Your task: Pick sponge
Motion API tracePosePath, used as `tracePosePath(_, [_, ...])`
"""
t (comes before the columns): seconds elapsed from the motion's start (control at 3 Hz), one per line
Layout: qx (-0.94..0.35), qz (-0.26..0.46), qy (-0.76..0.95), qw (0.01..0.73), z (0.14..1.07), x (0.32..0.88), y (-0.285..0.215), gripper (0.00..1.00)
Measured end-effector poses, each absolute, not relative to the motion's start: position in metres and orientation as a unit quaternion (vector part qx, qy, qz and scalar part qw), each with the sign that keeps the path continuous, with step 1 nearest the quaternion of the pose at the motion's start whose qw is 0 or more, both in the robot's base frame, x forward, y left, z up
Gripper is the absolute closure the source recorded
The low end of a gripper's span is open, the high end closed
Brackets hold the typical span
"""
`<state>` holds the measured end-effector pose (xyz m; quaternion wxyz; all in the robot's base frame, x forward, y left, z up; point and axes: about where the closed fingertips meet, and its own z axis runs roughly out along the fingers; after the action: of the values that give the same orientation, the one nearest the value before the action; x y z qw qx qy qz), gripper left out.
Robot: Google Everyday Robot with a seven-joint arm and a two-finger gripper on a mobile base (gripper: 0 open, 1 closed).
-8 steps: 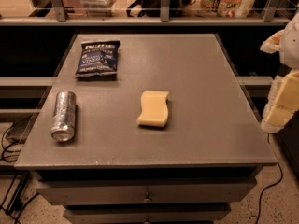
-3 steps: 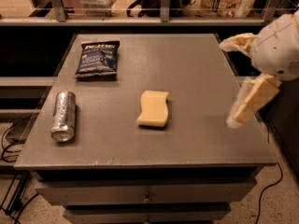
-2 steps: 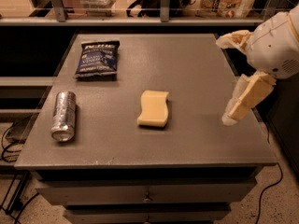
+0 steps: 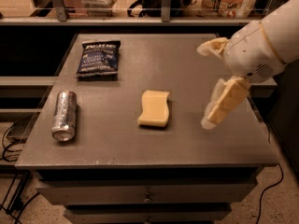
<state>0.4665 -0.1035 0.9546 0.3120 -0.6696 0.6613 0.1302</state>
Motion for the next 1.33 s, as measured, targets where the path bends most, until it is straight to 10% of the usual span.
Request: tracePosePath(1.33, [-0.625,0.223,0.700,0.265,0.869,0.474,-0.022,0.00])
